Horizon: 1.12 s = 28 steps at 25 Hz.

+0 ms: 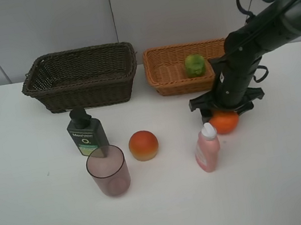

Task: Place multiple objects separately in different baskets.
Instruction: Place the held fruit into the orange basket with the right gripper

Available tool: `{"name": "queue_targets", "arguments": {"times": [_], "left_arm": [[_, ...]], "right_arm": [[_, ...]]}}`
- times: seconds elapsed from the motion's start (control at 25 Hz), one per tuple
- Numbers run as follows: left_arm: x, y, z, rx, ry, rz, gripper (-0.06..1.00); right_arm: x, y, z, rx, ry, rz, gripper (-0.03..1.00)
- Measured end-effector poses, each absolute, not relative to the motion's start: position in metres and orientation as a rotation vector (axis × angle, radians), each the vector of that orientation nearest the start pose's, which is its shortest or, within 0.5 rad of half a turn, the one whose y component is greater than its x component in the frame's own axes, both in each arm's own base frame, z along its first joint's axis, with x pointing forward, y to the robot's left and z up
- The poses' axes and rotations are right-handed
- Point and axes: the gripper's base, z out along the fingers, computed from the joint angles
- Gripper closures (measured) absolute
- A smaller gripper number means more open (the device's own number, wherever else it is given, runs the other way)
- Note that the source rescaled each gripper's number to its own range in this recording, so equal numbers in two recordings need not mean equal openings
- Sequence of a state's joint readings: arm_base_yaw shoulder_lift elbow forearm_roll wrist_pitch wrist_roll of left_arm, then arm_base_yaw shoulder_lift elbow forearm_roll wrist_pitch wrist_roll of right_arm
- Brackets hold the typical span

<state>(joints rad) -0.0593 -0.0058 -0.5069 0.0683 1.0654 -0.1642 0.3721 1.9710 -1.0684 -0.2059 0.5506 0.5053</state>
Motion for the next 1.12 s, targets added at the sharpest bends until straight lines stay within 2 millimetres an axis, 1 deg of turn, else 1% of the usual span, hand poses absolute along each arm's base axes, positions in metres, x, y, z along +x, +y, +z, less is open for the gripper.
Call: {"name": "queue_targets", "arguments": {"times": [0.16,0.32,0.52,0.64,0.84,0.96,1.12], "left_arm": [[-0.007,0.006,0.279,-0.111,2.032,-0.059,-0.06],[-0.007,0.006,0.279,-0.111,2.032,-0.059,-0.06],[-0.007,0.006,0.279,-0.111,2.032,-0.059,-0.06],[-0.007,0.006,0.279,-0.111,2.032,-0.059,-0.06],[-0.007,0.006,0.279,-0.111,2.032,-0.059,-0.06],[-0.007,0.006,0.279,-0.111,2.032,-0.059,-0.06],[-0.007,0.006,0.279,-0.111,2.032,-0.059,-0.06]], "right_arm": [[0.329,0.117,0.131,-0.039,2.885,-0.039,0.36],[0.326,0.114,0.148,-0.037,2.915,-0.090,0.36],[0.332,0.115,0.174,-0.128,2.965,-0.154,0.36],[0.335,0.117,0.188,-0.179,3.009,-0.157,0.36],[0.344,0.122,0.216,-0.238,3.020,-0.143,0.36],[0.352,0.125,0.235,-0.262,2.980,-0.128,0.36],[0.363,0.130,0.259,-0.252,2.922,-0.102,0.36]]}}
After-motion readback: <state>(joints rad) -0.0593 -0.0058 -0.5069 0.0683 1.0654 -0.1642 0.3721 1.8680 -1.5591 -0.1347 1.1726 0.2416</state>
